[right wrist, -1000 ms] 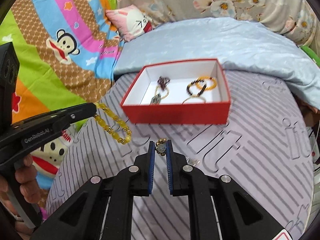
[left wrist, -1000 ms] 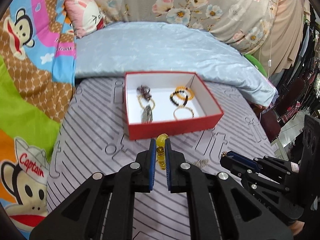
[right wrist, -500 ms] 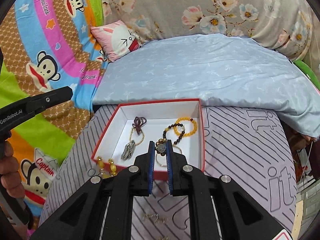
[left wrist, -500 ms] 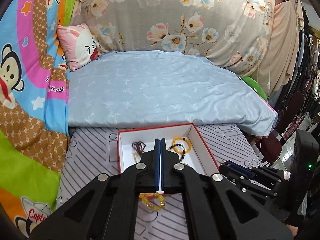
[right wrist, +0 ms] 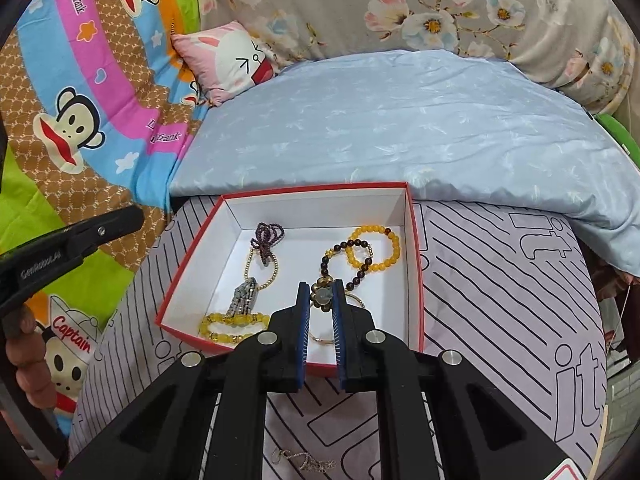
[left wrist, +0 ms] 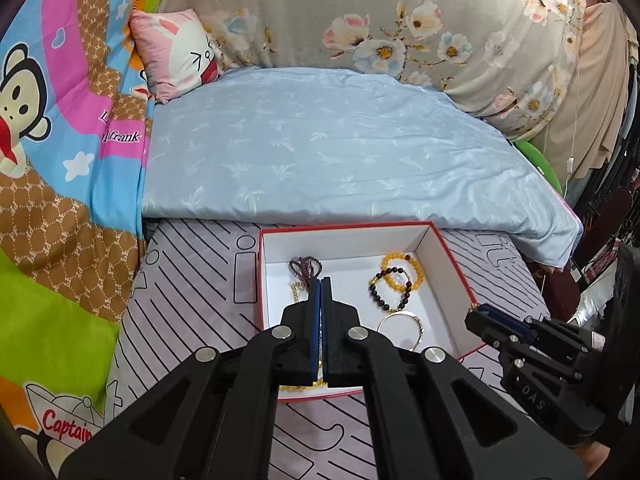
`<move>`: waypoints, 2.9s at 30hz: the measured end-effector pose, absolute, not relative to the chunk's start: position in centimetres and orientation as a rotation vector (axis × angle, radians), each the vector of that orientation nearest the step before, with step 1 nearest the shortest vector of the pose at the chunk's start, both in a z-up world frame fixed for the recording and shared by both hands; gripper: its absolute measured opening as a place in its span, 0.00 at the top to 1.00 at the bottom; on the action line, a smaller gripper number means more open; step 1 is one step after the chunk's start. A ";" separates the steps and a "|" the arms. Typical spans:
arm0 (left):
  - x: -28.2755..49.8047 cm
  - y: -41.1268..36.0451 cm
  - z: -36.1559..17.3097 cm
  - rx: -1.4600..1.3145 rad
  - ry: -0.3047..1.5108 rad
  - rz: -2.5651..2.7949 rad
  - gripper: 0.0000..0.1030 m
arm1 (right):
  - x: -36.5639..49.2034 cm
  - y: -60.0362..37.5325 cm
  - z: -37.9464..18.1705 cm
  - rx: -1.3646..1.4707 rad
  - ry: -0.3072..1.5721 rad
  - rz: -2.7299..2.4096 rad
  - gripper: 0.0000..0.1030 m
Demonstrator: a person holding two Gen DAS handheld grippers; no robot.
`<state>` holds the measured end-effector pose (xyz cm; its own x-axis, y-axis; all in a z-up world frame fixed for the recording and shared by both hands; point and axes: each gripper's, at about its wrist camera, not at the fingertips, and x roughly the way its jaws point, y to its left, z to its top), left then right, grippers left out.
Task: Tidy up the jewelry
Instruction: 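Lift the held bracelet and charm and carry both into the red box, then open both tools to release the bracelet and charm in the box, then move both tools out of the box toward the silver pendant necklaces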
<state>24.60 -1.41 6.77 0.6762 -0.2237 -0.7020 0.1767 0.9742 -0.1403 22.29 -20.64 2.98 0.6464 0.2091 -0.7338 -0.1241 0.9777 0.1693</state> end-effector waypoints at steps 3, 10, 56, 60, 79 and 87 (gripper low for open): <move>24.8 -1.7 5.7 -0.057 0.818 -0.221 1.00 | 23.1 -20.5 2.1 0.099 0.866 0.183 0.90; 25.8 -2.6 3.1 -0.035 0.863 -0.212 1.00 | 24.8 -20.1 0.0 0.087 0.900 0.168 0.90; 18.4 -3.1 -0.5 0.039 0.950 -0.184 0.70 | 10.8 -21.2 -0.8 0.051 0.916 0.114 0.60; 17.0 -3.1 -1.1 0.046 0.964 -0.192 0.69 | 8.9 -20.9 -2.9 0.053 0.967 0.124 0.60; 13.3 -3.5 -4.1 0.068 1.056 -0.206 0.68 | 8.3 -19.7 -6.7 0.010 1.029 0.134 0.61; 13.2 -3.9 -4.2 0.070 1.059 -0.216 0.62 | 7.9 -20.1 -6.7 -0.007 1.032 0.109 0.79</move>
<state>13.16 -3.94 -4.18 0.4712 -0.1421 -0.8705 0.2096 0.9767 -0.0460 7.89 -20.05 -6.68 0.5082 0.0866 -0.8569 -0.0935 0.9946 0.0450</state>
